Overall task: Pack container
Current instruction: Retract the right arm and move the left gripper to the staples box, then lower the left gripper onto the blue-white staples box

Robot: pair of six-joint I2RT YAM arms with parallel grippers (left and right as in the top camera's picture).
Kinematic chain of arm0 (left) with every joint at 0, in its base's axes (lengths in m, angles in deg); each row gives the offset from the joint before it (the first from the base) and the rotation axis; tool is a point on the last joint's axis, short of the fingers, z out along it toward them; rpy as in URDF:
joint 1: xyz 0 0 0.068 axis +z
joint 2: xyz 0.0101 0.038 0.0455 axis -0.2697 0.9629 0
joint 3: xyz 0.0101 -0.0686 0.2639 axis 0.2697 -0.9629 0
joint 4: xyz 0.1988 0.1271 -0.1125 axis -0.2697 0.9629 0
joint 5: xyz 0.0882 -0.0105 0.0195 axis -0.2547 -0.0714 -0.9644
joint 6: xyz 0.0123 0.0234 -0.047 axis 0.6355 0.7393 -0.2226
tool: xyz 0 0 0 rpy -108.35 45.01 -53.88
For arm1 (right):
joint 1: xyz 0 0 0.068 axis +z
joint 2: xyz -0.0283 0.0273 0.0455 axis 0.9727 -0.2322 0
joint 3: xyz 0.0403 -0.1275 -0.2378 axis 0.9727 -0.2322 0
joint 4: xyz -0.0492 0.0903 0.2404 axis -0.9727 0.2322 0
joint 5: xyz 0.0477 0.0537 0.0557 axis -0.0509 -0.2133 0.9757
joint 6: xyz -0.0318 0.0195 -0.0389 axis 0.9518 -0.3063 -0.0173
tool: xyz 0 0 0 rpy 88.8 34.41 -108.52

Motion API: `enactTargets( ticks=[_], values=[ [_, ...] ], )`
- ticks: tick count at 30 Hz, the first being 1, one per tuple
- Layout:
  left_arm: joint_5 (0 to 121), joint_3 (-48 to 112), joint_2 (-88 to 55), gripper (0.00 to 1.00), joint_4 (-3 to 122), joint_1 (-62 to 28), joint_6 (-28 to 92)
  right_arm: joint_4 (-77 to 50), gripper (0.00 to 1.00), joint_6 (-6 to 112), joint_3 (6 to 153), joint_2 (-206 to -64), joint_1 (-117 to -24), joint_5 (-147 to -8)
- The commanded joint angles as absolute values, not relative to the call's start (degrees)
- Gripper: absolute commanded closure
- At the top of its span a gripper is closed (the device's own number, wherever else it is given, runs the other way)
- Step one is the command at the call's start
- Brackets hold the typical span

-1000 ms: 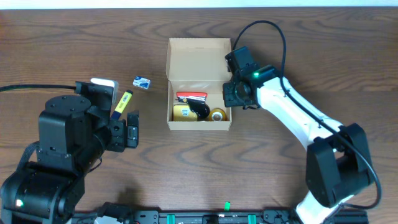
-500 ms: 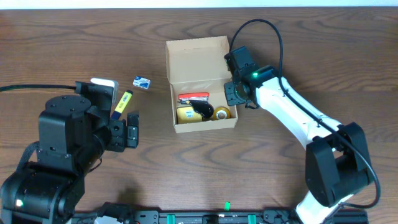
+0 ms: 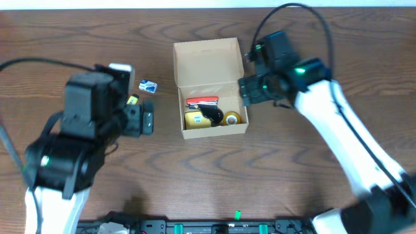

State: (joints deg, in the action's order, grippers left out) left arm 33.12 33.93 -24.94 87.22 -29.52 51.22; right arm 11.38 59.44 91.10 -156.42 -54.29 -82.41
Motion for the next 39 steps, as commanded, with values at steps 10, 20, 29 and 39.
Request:
enactTargets(
  ticks=[10,20,29,39],
  values=[
    [30.9,34.4,-9.7,0.05,81.2,-22.2,42.7,18.6,0.01,65.8,92.6,-139.8,-61.5,-78.6],
    [31.3,34.4,2.1,0.05,76.3,-19.2,63.1,20.9,0.01,65.7,92.6,-139.9,-61.5,-78.6],
    [35.4,34.4,14.9,0.05,68.7,-18.9,68.2,20.9,0.01,65.7,92.6,-139.9,-61.5,-78.6],
    [37.3,34.4,24.4,0.05,64.9,-18.9,68.0,20.9,0.01,65.7,92.6,-139.9,-61.5,-78.6]
  ],
)
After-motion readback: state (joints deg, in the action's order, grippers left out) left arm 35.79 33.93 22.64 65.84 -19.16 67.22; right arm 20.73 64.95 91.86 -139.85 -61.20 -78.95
